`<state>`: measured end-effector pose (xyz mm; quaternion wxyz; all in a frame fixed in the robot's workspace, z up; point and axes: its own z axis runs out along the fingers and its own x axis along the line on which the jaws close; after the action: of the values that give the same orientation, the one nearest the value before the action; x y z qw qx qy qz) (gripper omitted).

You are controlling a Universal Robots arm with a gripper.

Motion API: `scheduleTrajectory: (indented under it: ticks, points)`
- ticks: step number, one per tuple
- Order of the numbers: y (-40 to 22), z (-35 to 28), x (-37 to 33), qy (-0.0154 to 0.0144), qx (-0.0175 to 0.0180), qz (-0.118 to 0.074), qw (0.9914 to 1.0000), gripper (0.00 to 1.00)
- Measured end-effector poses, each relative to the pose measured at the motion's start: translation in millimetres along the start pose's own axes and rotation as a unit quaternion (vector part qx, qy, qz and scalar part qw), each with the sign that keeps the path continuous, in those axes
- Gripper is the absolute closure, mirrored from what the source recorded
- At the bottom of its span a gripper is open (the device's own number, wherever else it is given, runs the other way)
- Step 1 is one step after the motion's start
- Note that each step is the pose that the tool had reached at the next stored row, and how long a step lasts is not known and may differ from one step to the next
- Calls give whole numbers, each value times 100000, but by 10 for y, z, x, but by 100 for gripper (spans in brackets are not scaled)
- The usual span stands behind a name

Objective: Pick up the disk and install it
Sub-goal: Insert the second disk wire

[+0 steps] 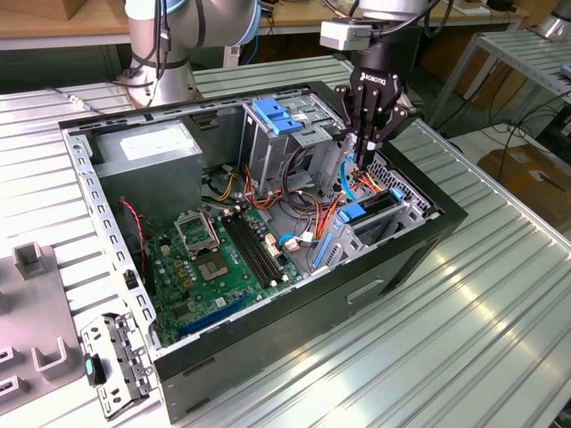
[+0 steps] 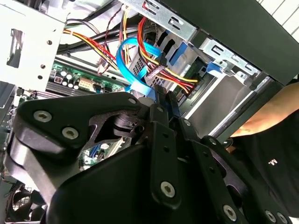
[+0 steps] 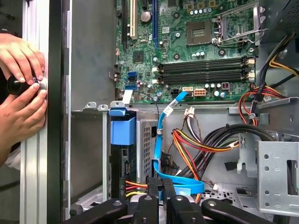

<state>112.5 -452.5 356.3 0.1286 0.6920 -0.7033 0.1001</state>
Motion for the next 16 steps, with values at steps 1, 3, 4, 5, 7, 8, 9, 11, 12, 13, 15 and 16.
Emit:
scheduleTrajectory:
  ticks: [1, 3, 4, 5, 7, 8, 9, 11, 12, 13, 15, 16]
  points:
    - [0, 1, -1, -6, 0, -1, 100000, 84]
    - [0, 2, 0, -12, 1, 0, 100000, 84]
    - [1, 2, 0, -12, 2, 3, 100000, 84]
    - [7, 2, 1, -11, 56, 25, 100000, 84]
    - [30, 3, 1, -8, 255, 91, 100000, 84]
    - [40, 4, 0, -15, 329, 113, 99999, 84]
    - [54, 5, 1, -17, 420, 145, 99999, 84]
    - [60, 4, 1, -15, 453, 142, 99999, 84]
    - [63, 5, 1, -16, 450, 151, 99999, 84]
    - [65, 5, 2, -17, 449, 155, 99999, 84]
    - [70, 9, 13, -18, 450, 150, 99999, 84]
    - [72, 13, 25, -39, 451, 151, 99999, 84]
